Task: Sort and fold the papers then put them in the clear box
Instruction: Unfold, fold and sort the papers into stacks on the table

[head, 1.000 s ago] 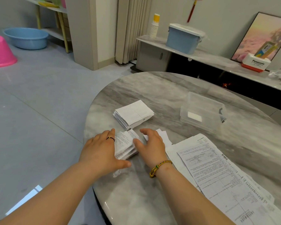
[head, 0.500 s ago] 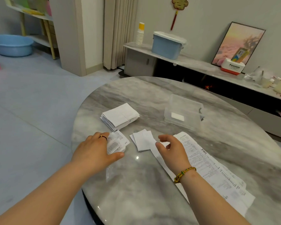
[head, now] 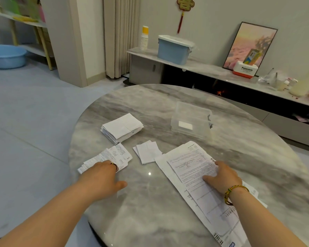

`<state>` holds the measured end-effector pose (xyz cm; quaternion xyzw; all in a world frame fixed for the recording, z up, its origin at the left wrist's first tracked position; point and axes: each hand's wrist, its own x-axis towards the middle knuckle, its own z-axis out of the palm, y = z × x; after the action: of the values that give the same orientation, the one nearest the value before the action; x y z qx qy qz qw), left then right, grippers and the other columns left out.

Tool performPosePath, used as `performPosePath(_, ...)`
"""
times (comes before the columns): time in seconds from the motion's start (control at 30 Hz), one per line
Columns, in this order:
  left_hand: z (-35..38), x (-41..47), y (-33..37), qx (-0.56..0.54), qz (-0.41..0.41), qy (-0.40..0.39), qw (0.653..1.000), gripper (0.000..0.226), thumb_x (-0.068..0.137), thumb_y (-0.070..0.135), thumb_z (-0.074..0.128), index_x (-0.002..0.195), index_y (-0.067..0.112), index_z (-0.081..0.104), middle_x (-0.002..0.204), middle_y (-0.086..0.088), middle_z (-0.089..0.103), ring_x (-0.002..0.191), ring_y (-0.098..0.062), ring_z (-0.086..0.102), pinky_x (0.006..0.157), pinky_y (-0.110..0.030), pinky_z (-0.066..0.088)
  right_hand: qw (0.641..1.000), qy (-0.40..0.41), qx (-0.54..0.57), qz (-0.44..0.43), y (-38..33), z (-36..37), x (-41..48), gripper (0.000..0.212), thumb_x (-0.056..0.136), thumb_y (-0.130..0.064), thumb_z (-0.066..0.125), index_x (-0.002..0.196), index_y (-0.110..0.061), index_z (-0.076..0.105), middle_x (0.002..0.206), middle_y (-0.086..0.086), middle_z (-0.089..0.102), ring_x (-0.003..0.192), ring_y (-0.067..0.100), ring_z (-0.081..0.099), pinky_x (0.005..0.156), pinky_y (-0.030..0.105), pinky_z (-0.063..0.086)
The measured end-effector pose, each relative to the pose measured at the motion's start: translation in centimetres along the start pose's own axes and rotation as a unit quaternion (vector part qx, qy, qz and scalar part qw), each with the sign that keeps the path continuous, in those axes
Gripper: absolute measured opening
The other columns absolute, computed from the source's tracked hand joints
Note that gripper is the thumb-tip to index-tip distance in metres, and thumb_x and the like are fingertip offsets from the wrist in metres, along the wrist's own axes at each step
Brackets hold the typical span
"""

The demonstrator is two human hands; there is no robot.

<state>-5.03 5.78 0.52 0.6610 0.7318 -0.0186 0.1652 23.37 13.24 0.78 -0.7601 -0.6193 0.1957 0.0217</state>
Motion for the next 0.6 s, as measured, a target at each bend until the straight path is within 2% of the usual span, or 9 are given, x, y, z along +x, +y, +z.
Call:
performPosePath(0.2,-0.2,-0.1,0.8,-0.019,0.014,0.037,0.999,0.054,0.09,0.05,0.043,0.135,0.02,0.04,0.138,0.006,0.043,0.126,-0.011,0.042,0.097,-0.021,0.036,0.999,-0.008,-0.034,0.014,0.2,-0.6,-0.1,0.067,0.081,-0.043,0.063,0.137,-0.023,0.032,0.14,0.006,0.041,0.13,0.029,0.036,0.106,0.038,0.027)
performPosePath(0.4,-0.7,0.1,1.6,-0.057,0.022,0.103,0.993,0.049,0.092,0.045,0.043,0.136,0.024,0.039,0.141,0.008,0.04,0.128,-0.01,0.04,0.097,-0.019,0.036,1.0,-0.002,0.009,0.029,0.4,-0.4,-0.1,0.061,0.083,-0.034,0.061,0.136,-0.024,0.032,0.133,0.006,0.048,0.127,0.027,0.039,0.105,0.035,0.024)
performPosePath(0.47,-0.8,0.1,1.7,-0.07,0.023,0.125,0.989,0.048,0.092,0.045,0.044,0.135,0.024,0.04,0.141,0.009,0.04,0.129,-0.009,0.04,0.098,-0.021,0.036,0.997,0.014,0.069,0.037,0.9,-0.4,0.2,0.049,0.085,-0.025,0.06,0.13,-0.02,0.041,0.114,0.006,0.056,0.117,0.026,0.047,0.103,0.034,0.025)
performPosePath(0.53,-0.9,0.3,1.7,-0.087,0.031,0.143,0.985,0.046,0.092,0.043,0.045,0.134,0.024,0.042,0.14,0.011,0.041,0.129,-0.008,0.038,0.1,-0.021,0.035,0.989,0.023,0.139,0.034,1.4,-0.6,0.3,0.03,0.086,-0.014,0.058,0.115,-0.012,0.055,0.091,0.004,0.056,0.097,0.027,0.055,0.098,0.037,0.035)
performPosePath(0.6,-0.9,0.4,1.8,-0.111,0.046,0.163,0.979,0.044,0.092,0.041,0.046,0.132,0.024,0.044,0.139,0.012,0.042,0.129,-0.007,0.038,0.101,-0.02,0.033,0.982,0.027,0.187,0.022,1.9,-1.1,0.1,0.008,0.086,-0.009,0.056,0.091,-0.008,0.062,0.082,0.009,0.059,0.079,0.027,0.055,0.081,0.036,0.045)
